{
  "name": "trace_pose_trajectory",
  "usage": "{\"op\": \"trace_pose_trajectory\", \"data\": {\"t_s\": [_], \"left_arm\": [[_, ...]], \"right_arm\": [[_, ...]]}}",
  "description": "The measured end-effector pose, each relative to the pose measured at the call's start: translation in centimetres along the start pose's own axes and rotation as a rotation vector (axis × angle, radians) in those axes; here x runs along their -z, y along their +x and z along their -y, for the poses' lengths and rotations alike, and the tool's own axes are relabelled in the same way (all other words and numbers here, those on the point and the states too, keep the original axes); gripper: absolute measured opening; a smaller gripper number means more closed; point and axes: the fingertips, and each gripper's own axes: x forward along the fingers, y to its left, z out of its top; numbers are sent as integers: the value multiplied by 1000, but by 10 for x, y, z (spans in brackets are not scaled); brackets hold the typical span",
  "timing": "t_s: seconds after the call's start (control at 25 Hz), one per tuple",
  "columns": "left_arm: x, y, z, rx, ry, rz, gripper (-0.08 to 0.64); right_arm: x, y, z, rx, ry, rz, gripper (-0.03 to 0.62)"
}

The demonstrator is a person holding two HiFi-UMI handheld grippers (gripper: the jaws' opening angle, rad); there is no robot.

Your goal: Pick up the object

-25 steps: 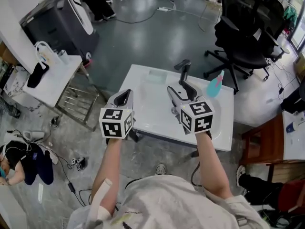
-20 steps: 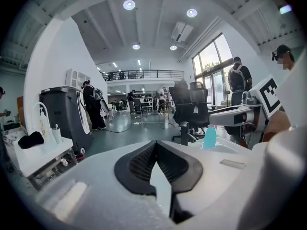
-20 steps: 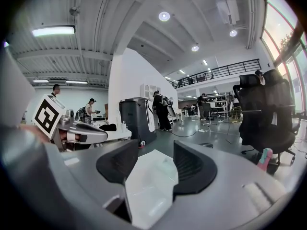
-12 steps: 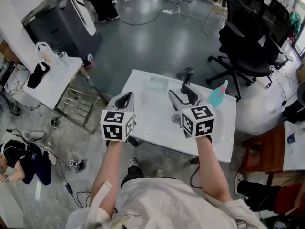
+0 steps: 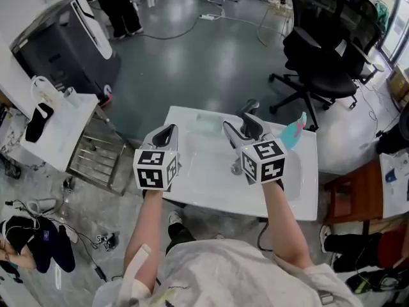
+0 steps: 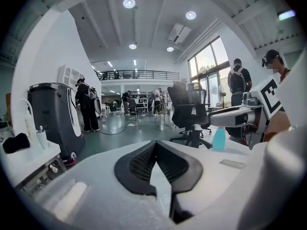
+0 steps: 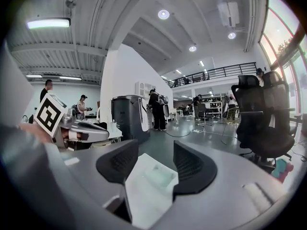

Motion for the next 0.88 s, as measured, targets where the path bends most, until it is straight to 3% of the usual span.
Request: {"op": "trace_pose_trajectory", "data": {"t_s": [0.44, 0.88], "left_arm": [[-20, 61, -68, 158, 46, -10, 2], [-26, 89, -116, 298, 73, -7, 2]], "right_arm": [[-17, 69, 6, 166, 54, -13, 215], [-30, 107, -8, 318, 62, -19, 215]]}}
